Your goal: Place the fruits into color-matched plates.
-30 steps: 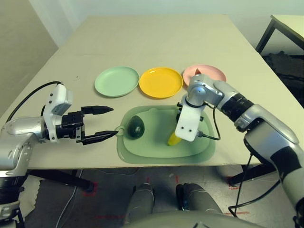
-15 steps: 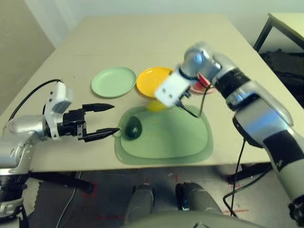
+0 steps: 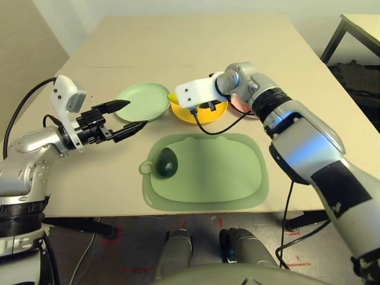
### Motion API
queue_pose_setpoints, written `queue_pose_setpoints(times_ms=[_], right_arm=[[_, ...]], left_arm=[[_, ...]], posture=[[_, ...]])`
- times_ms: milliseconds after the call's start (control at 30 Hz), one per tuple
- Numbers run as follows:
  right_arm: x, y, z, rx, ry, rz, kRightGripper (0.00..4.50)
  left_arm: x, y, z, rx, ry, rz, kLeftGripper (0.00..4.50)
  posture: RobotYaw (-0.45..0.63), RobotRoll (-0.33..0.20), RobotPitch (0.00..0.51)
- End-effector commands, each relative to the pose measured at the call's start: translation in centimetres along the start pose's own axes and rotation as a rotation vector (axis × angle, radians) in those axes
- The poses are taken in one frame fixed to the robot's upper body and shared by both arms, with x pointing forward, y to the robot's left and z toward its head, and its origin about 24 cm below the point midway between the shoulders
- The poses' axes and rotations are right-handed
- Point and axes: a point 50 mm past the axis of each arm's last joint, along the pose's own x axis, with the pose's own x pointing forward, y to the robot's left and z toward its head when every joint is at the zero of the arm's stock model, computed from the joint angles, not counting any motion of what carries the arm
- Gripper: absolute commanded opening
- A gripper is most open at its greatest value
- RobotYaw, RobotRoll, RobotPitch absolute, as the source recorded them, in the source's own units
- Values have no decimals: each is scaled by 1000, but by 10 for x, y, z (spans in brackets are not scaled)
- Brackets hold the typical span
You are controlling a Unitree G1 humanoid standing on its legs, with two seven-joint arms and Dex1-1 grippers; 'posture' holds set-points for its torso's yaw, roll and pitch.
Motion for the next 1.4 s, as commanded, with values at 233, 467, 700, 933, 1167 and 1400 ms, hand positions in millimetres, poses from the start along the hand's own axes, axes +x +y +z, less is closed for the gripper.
queue_pose_setpoints(times_ms=[233,467,700,933,1167,1400], right_arm=[[15,21,-9,-2,71,33,1681],[17,21,-12,-15,96,-15,2948],[13,19,-14,-85,123,-7,4437],[-7,-1,-13,-110,86,20,4437],[-47,-12,-26,-34,-82,136,4437],[-76,18,-64,237,-312,245,4437]], left_arm=[[0,-9,-1,0,-7,-13,4500],[0,-13,-1,-8,-8,-28,4500],[3,-12,-3,-6,-2,-32,4500],[5,-5,-1,7,-4,-58,4500],[4,3,-6,77,36,-106,4500],[3,7,-10,124,94,-154,4500]], posture=[[185,0,115],[184,0,119],[166,0,119],[135,0,116],[104,0,106],[76,0,107]])
